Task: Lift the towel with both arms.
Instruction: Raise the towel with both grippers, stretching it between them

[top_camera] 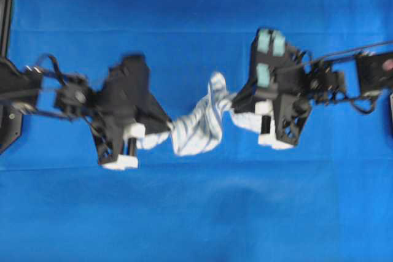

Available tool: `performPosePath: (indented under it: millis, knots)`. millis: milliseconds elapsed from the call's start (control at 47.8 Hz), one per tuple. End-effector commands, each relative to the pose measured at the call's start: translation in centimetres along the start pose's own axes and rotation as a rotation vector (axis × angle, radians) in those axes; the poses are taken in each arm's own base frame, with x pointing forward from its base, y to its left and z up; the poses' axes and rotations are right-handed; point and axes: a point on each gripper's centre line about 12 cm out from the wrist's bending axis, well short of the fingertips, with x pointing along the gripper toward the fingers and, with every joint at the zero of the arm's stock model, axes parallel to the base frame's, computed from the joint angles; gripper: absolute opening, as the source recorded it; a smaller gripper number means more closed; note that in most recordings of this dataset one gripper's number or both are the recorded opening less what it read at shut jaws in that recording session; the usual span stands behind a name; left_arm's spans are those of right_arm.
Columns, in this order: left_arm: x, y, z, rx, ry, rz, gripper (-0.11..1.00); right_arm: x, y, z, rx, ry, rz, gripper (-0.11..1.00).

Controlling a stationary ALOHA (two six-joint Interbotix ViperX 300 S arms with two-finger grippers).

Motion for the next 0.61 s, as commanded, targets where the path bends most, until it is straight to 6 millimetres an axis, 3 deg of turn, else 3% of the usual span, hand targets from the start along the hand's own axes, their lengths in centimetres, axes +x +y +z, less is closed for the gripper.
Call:
performPosePath:
  millis: [0,272,586]
  knots:
    - [-2.4,1.0,2.8,-0.018,-0.082,0.023,0.03,-2.9,-0.3,2.6,-0.003,-0.075,-0.009,0.07]
    - [-7.1,4.4,6.8,-0.059,-0.206,0.122,0.03,-8.6,-2.1,6.3,-0.034,-0.191,-0.09,0.07]
    - [-10.3,5.5,11.3,-0.062,-0.262,0.167,0.03,-14.0,-2.5,9.8,-0.035,-0.281,-0.128,0.07]
